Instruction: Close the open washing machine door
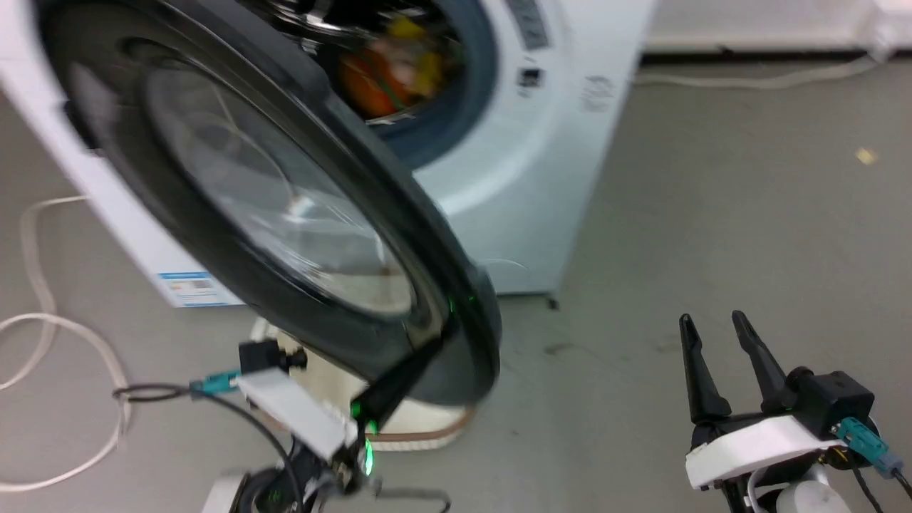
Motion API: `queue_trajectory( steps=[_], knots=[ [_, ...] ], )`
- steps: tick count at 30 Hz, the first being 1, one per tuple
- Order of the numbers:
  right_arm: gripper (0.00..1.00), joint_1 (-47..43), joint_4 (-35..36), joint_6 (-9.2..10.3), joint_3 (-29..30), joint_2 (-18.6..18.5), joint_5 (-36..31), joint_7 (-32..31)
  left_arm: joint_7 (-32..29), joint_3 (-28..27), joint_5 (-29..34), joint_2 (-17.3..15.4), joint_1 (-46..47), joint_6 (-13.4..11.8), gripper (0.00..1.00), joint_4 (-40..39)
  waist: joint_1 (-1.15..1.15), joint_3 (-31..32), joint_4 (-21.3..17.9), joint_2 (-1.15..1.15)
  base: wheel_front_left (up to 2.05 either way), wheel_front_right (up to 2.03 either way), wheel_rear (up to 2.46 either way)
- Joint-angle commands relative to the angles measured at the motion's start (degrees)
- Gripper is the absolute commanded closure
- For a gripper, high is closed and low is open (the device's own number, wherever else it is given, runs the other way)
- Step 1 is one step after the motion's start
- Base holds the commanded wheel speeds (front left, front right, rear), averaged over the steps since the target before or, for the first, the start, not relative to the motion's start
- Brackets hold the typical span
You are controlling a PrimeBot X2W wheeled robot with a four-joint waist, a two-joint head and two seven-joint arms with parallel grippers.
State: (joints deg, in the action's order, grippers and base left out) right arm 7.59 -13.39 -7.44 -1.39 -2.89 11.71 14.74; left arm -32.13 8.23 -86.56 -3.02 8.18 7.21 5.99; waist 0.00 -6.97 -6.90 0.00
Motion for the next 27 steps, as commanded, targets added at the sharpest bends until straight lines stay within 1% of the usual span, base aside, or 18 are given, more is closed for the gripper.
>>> queue_trajectory(
  steps=[1, 2, 3, 4, 5, 6, 9, 14, 18, 21, 23, 27],
  knots=[
    [0.0, 0.87, 0.29, -0.05, 0.21, 0.02, 0.39, 0.26, 1.65, 0.72, -0.92, 0.13, 2.3, 0.27, 1.0, 0.84, 0.0, -4.52, -5.62, 0.0, 0.0, 0.0, 0.0],
    [0.0, 1.22, 0.39, -0.05, 0.06, 0.02, 0.78, 0.26, 4.41, 1.42, -1.75, 0.13, 5.33, 0.27, 1.0, 2.39, 0.0, -5.85, -7.82, 0.0, 0.0, 0.0, 0.0],
    [0.0, 1.41, 0.42, -0.05, 0.01, 0.02, 0.99, 0.26, 5.74, 1.71, -2.06, 0.13, 6.91, 0.27, 1.0, 3.28, 0.0, -6.4, -8.79, 0.0, 0.0, 0.0, 0.0],
    [0.0, 1.41, 0.42, -0.05, 0.01, 0.02, 0.99, 0.26, 5.74, 1.71, -2.06, 0.13, 6.91, 0.27, 1.0, 3.28, 0.0, -6.4, -8.79, 0.0, 0.0, 0.0, 0.0],
    [0.0, 1.82, 0.49, -0.05, -0.18, 0.02, 1.48, 0.26, 8.19, 2.18, -2.27, 0.13, 10.15, 0.27, 1.0, 5.25, 0.0, -7.37, -10.66, 0.0, 0.0, 0.0, 0.0],
    [0.0, 1.82, 0.49, -0.05, -0.18, 0.02, 1.48, 0.26, 8.19, 2.18, -2.27, 0.13, 10.15, 0.27, 1.0, 5.25, 0.0, -7.37, -10.66, 0.0, 0.0, 0.0, 0.0],
    [0.0, 2.25, 0.59, -0.05, -0.5, 0.02, 2.21, 0.26, 12.46, 2.32, -2.63, 0.13, 15.24, 0.27, 1.0, 9.25, 0.0, -8.41, -13.06, 0.0, 0.0, 0.0, 0.0],
    [0.0, 2.34, 0.53, -0.05, -0.94, 0.02, 2.94, 0.26, 19.02, 3.0, -3.81, 0.13, 23.5, 0.27, 1.0, 16.78, 0.0, -8.87, -15.0, 0.0, 0.0, 0.0, 0.0],
    [0.0, 2.35, 0.3, -0.05, -1.07, 0.02, 3.13, 0.26, 23.33, 3.68, -4.41, 0.13, 27.98, 0.27, 1.0, 21.42, 0.0, -8.63, -15.07, 0.0, 0.0, 0.0, 0.0],
    [0.0, 2.36, 0.33, -0.05, -1.17, 0.02, 3.27, 0.26, 25.76, 4.83, -3.85, 0.13, 29.09, 0.27, 1.0, 23.14, 0.0, -7.98, -14.18, 0.0, 0.0, 0.0, 0.0],
    [0.0, 2.19, 0.39, -0.05, -1.2, 0.02, 3.13, 0.26, 26.83, 5.54, -3.52, 0.13, 28.48, 0.27, 1.0, 23.21, 0.0, -7.08, -13.18, 0.0, 0.0, 0.0, 0.0],
    [0.0, 1.28, 0.56, -0.05, -0.29, 0.02, 2.16, 0.26, 28.61, 8.64, 0.51, -1.08, 24.61, 0.27, 1.0, 21.31, 0.0, -4.58, -10.12, 0.0, 0.0, 0.0, 0.0]
  ],
)
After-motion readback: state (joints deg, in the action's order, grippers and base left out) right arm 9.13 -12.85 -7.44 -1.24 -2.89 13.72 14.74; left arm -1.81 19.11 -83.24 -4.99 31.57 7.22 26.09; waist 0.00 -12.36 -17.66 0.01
